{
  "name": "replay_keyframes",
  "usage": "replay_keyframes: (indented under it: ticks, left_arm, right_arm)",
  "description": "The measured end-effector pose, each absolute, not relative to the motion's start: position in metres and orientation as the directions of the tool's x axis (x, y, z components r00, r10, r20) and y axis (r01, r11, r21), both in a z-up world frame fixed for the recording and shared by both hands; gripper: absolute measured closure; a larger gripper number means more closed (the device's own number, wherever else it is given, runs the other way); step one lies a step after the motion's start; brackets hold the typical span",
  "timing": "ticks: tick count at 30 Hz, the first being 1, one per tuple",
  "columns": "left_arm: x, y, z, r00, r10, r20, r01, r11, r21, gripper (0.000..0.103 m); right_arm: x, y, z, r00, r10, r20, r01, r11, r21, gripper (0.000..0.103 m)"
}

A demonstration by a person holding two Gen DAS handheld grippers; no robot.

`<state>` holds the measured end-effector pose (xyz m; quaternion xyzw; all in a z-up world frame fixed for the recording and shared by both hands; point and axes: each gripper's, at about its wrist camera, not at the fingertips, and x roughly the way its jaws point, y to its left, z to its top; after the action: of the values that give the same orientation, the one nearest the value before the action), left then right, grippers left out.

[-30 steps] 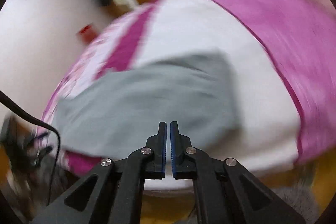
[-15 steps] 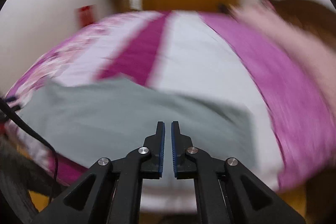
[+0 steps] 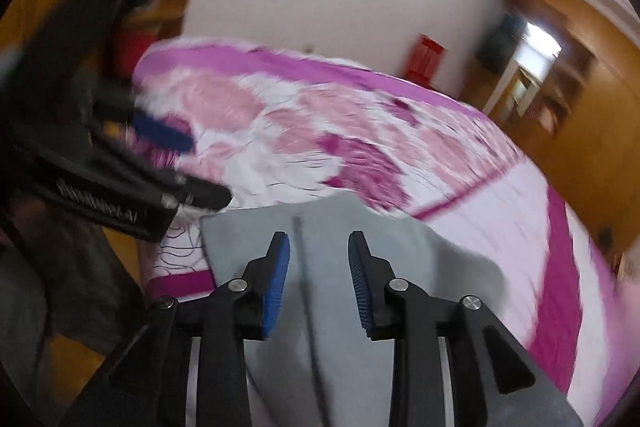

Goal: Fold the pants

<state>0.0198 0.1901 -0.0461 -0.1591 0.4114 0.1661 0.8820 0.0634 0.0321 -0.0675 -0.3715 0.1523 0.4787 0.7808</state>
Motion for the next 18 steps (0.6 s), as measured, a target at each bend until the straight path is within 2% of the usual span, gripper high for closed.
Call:
replay_keyframes:
  ticks: [3,5,8,9,13,18]
  left_arm:
    - [0.020,0.190,-0.046,0.600,0.166,-0.783,-0.420,0.898,-0.132,0.031]
    - [0.024,0.190,-0.047,0.599,0.160,-0.785,-0.411,0.902,-0.130,0.028]
    - [0.026,0.191,-0.047,0.601,0.148,-0.785,-0.411,0.900,-0.145,0.027]
    - [0.026,0.193,-0.047,0.604,0.140,-0.785,-0.414,0.896,-0.159,0.027]
    - [0.023,0.199,-0.045,0.617,0.106,-0.780,-0.417,0.884,-0.210,0.027]
    - [0.016,0.208,-0.043,0.638,0.072,-0.767,-0.428,0.860,-0.276,0.027]
  right_arm:
    - [0.061,0.041,-0.087,0.579,0.585,-0.568,-0.800,0.273,-0.535,0.073]
    - [0.067,0.038,-0.088,0.624,0.561,-0.544,-0.772,0.332,-0.543,0.073]
    - [0.071,0.035,-0.087,0.586,0.561,-0.584,-0.805,0.327,-0.494,0.073]
    - [0.070,0.034,-0.087,0.583,0.570,-0.580,-0.806,0.318,-0.498,0.075]
    - [0.061,0.033,-0.091,0.565,0.605,-0.561,-0.811,0.283,-0.512,0.100]
    - [0.056,0.030,-0.086,0.547,0.644,-0.535,-0.818,0.276,-0.504,0.100]
